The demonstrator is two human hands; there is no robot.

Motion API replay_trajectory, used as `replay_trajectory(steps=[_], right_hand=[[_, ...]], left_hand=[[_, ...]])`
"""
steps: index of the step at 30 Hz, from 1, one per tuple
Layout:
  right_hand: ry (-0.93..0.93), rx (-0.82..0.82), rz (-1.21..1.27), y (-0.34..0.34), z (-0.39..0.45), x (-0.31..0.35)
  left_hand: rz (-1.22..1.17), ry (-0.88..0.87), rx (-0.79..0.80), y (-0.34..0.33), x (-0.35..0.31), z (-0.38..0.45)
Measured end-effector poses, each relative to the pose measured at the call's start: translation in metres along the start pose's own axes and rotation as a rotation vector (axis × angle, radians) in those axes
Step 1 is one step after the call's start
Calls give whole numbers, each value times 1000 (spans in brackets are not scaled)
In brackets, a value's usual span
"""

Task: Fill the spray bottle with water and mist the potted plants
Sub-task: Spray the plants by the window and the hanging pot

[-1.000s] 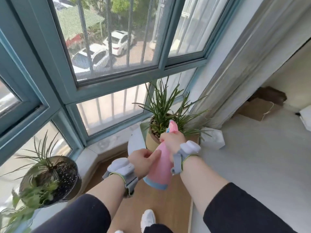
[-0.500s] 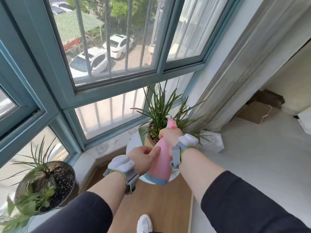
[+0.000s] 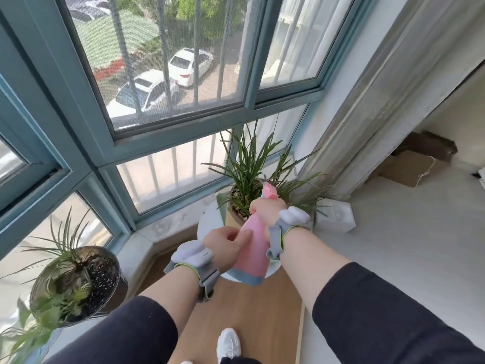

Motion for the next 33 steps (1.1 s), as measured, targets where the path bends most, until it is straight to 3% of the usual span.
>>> replay_trajectory(steps=[17, 29, 33], right_hand=[[6, 158, -145, -58, 6, -20], [-73, 23, 20, -76, -10, -57], [-45, 84, 123, -81, -14, -66]], left_hand=[[-26, 154, -12, -7, 50, 3], [78, 222, 19, -19, 69, 1], [93, 228, 58, -27, 76, 0]])
Point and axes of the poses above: each hand's wrist, its own z-axis towards the middle knuckle, its own y-axis out of the back of the hand, x = y × z, the point moved 9 cm from there along z, towards the middle knuckle, and after that the axes turned 14 degrees about y, right-handed, at the moved point
